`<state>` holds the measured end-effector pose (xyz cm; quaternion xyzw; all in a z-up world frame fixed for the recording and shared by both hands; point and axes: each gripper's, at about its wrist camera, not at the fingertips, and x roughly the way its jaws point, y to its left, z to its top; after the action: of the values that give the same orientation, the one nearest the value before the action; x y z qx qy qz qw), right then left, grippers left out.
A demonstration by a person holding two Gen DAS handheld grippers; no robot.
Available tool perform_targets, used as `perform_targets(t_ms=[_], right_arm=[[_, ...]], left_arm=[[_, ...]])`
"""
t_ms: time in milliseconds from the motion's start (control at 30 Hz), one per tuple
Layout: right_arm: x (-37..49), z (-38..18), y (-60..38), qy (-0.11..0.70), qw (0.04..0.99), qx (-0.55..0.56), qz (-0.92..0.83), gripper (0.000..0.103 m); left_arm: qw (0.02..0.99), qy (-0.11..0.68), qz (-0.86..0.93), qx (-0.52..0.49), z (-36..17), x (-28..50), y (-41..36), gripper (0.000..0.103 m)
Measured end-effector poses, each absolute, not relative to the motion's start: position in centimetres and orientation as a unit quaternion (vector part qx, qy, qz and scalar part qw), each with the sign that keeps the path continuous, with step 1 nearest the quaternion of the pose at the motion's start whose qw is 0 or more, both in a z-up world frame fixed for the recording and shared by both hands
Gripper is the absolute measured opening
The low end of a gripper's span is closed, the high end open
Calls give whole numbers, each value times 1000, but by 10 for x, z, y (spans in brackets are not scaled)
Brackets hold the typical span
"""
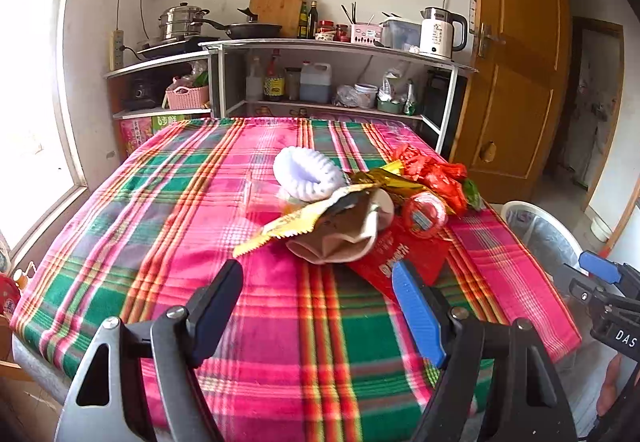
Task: Collect trash
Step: 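Grasp the yellow wrapper strip with the left tool while the right tool grasps the yellow snack bag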
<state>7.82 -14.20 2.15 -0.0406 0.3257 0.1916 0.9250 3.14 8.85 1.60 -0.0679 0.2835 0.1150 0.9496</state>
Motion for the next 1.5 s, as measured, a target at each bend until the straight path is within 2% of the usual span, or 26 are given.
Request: perform_targets(t_ms=[300,500,600,633,733,800,967,1267,1500], right_arm=[[115,16,-102,347,909,-50,225,75],[146,9,-79,369,895,-44,245,75],[165,2,-71,388,884,-31,258,75],[168,0,-69,393,881,-29,260,75],[187,-9,-63,419,866,-16,273,70],[194,-14,-60,432,857,-9,280,61],[202,-20,-55,448,846,-3,288,60],[218,-20,-47,460,836,11,300,60],[229,-20,-45,470,825,34,312,60]], left_arm=[[938,318,128,-44,0,64,122,78],[939,320,116,-43,-2,73,129,73],[940,320,109,-42,-1,79,131,66],[939,323,105,-46,-2,82,132,60],[936,332,94,-64,-4,87,137,46],[936,332,90,-73,-4,88,141,41],[936,332,83,-85,-3,89,143,28],[937,330,69,-90,-2,91,140,15],[937,330,67,-90,-3,91,141,12]])
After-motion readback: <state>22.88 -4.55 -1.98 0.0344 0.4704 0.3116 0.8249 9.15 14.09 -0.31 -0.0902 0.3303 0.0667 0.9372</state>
